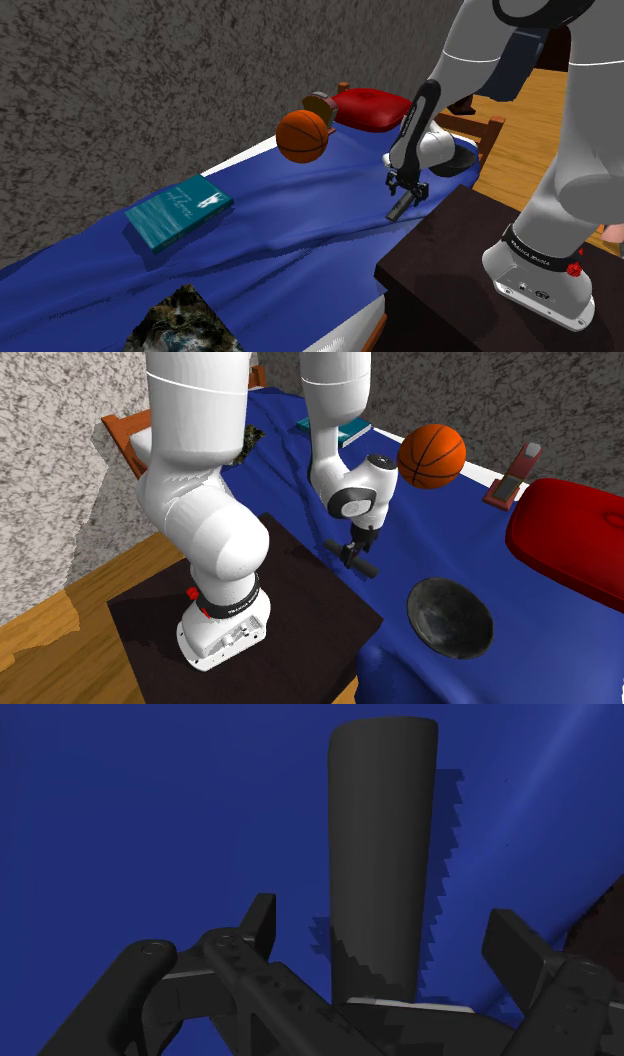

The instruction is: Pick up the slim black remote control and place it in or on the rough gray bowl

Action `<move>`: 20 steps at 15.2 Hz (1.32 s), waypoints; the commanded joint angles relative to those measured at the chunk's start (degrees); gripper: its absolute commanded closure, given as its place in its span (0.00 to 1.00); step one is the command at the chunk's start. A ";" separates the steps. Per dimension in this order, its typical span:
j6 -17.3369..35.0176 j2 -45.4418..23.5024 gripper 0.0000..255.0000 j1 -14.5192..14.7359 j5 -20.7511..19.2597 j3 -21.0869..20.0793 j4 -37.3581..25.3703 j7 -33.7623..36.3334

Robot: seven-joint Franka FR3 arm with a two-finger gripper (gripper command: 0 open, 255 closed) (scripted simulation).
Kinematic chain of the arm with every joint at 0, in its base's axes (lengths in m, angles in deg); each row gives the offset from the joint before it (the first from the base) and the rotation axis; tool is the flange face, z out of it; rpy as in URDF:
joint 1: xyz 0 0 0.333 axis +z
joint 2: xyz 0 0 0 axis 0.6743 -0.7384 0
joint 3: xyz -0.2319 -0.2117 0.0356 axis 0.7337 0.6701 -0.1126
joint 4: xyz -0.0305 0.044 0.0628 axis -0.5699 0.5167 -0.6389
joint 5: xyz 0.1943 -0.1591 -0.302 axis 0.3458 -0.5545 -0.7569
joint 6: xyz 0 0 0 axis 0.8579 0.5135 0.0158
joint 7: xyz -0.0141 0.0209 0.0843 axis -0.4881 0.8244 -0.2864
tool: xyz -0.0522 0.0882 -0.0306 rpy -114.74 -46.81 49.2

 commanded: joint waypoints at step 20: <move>-2.69 3.89 1.00 3.28 -2.94 3.99 1.30 2.18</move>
